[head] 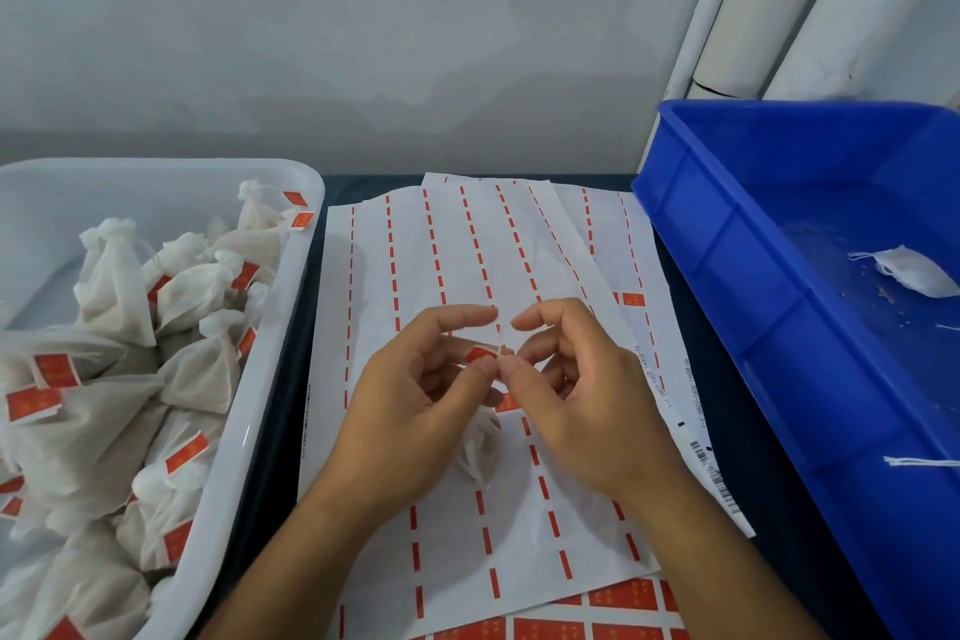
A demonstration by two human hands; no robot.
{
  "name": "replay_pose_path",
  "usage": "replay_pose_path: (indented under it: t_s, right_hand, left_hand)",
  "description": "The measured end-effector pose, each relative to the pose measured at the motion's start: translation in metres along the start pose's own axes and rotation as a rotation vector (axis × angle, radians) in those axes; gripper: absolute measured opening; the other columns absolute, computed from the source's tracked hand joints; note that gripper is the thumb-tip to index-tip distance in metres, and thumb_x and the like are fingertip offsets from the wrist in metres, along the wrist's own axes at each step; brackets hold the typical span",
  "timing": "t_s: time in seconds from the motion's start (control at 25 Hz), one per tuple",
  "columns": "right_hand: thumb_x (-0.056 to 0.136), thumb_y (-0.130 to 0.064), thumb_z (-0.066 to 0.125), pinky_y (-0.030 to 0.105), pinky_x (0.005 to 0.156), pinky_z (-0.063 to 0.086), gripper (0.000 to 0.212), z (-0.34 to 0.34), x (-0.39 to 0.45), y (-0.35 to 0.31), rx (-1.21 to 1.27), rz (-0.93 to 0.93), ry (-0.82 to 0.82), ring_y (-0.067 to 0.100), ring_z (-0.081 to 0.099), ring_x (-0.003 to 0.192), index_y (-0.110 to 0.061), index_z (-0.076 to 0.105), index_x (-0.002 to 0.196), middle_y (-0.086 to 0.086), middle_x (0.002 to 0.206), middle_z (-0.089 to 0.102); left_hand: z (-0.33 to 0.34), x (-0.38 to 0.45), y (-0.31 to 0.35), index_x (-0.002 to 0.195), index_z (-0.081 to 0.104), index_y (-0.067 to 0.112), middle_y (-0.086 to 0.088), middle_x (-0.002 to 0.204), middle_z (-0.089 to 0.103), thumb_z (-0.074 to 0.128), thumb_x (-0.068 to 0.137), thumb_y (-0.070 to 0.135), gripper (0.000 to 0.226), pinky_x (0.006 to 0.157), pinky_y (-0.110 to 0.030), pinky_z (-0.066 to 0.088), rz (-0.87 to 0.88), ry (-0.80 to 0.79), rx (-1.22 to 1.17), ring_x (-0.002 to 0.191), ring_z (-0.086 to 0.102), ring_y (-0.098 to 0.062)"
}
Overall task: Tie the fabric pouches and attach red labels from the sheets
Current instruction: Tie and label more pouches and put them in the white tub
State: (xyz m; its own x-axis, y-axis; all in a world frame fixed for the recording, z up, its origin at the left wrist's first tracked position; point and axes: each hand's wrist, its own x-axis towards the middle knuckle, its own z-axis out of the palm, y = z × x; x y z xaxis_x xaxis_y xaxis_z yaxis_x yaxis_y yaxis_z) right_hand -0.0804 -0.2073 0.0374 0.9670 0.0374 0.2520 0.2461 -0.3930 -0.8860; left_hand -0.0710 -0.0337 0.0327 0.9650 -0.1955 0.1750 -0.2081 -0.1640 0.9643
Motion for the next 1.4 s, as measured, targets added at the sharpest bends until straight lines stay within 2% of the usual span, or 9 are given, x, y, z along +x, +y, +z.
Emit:
replay_pose_path:
  t_s: [0.08, 0.2, 0.32, 0.44, 0.68, 0.84, 0.96, 1.08, 1.4]
  right_hand:
    - [0.093, -0.041, 0.067, 0.018, 0.066, 0.057, 0.023, -0.001, 0.001, 0.001, 0.067, 0.037, -0.037, 0.008, 0.071, 0.08, -0.038, 0.062, 0.116, -0.021, 0.094, 0.069]
    - [0.097, -0.035, 0.068, 0.021, 0.073, 0.06, 0.009, -0.001, 0.002, 0.003, 0.073, 0.044, -0.079, 0.008, 0.07, 0.092, -0.039, 0.067, 0.105, -0.023, 0.098, 0.069]
    - [0.097, -0.031, 0.07, 0.016, 0.073, 0.058, 0.008, -0.001, 0.002, 0.002, 0.048, 0.023, -0.04, 0.007, 0.068, 0.096, -0.039, 0.067, 0.096, -0.022, 0.1, 0.068]
    - [0.098, -0.034, 0.067, 0.012, 0.073, 0.055, 0.003, -0.001, 0.002, 0.002, 0.049, 0.034, 0.001, 0.002, 0.065, 0.1, -0.037, 0.066, 0.098, -0.023, 0.101, 0.067]
    - [0.097, -0.043, 0.062, 0.012, 0.08, 0.056, 0.011, 0.0, 0.003, 0.002, 0.115, 0.126, 0.086, 0.002, 0.068, 0.099, -0.034, 0.066, 0.1, -0.021, 0.097, 0.072]
    - [0.098, -0.035, 0.065, 0.015, 0.073, 0.058, 0.006, 0.002, 0.003, 0.001, 0.21, 0.175, 0.111, 0.005, 0.072, 0.09, -0.03, 0.068, 0.097, -0.016, 0.09, 0.074]
    - [0.098, -0.032, 0.066, 0.012, 0.064, 0.054, 0.006, 0.007, 0.001, -0.001, 0.283, 0.207, 0.122, 0.005, 0.073, 0.078, -0.027, 0.069, 0.098, -0.014, 0.084, 0.074]
    - [0.098, -0.033, 0.065, 0.013, 0.065, 0.055, 0.006, 0.01, 0.0, -0.002, 0.305, 0.214, 0.117, 0.007, 0.073, 0.077, -0.029, 0.069, 0.098, -0.013, 0.084, 0.074]
    - [0.095, -0.036, 0.068, 0.012, 0.067, 0.056, 0.006, 0.01, -0.001, -0.003, 0.291, 0.176, 0.125, 0.004, 0.073, 0.086, -0.033, 0.069, 0.1, -0.016, 0.089, 0.074]
  left_hand:
    - [-0.001, 0.0, 0.002, 0.123, 0.06, 0.035, 0.01, 0.094, 0.078, 0.063, 0.099, 0.012, 0.033, 0.075, -0.016, 0.058, -0.002, -0.015, -0.038, 0.087, 0.077, -0.014]
    - [0.001, 0.0, 0.002, 0.125, 0.058, 0.037, 0.012, 0.093, 0.077, 0.065, 0.098, 0.015, 0.035, 0.075, -0.017, 0.059, -0.012, -0.027, -0.01, 0.087, 0.076, -0.012]
    - [0.002, 0.0, 0.001, 0.127, 0.056, 0.041, 0.016, 0.096, 0.075, 0.066, 0.097, 0.025, 0.036, 0.075, -0.018, 0.059, -0.013, -0.026, 0.021, 0.089, 0.075, -0.012]
    - [0.001, -0.002, 0.002, 0.126, 0.054, 0.051, 0.019, 0.106, 0.068, 0.071, 0.092, 0.033, 0.041, 0.072, -0.022, 0.061, -0.023, -0.045, 0.018, 0.09, 0.073, -0.014]
    - [0.006, -0.003, 0.002, 0.122, 0.044, 0.066, 0.035, 0.108, 0.054, 0.075, 0.09, 0.037, 0.053, 0.069, -0.01, 0.054, -0.031, -0.008, 0.211, 0.095, 0.065, -0.001]
    - [0.012, -0.005, 0.004, 0.116, 0.05, 0.057, 0.028, 0.103, 0.056, 0.069, 0.086, 0.055, 0.035, 0.071, -0.018, 0.057, 0.047, 0.113, 0.181, 0.089, 0.067, -0.011]
    - [0.017, -0.005, 0.005, 0.1, 0.056, 0.049, 0.024, 0.097, 0.057, 0.07, 0.087, 0.044, 0.019, 0.075, -0.014, 0.054, 0.167, 0.242, 0.289, 0.093, 0.061, -0.004]
    - [0.018, -0.004, 0.003, 0.099, 0.063, 0.04, 0.018, 0.095, 0.058, 0.075, 0.089, 0.032, 0.018, 0.077, -0.003, 0.046, 0.226, 0.291, 0.394, 0.094, 0.057, 0.002]
    - [0.016, -0.003, -0.001, 0.1, 0.072, 0.034, 0.02, 0.09, 0.061, 0.071, 0.086, 0.041, 0.016, 0.076, -0.005, 0.046, 0.195, 0.344, 0.376, 0.092, 0.059, 0.002]
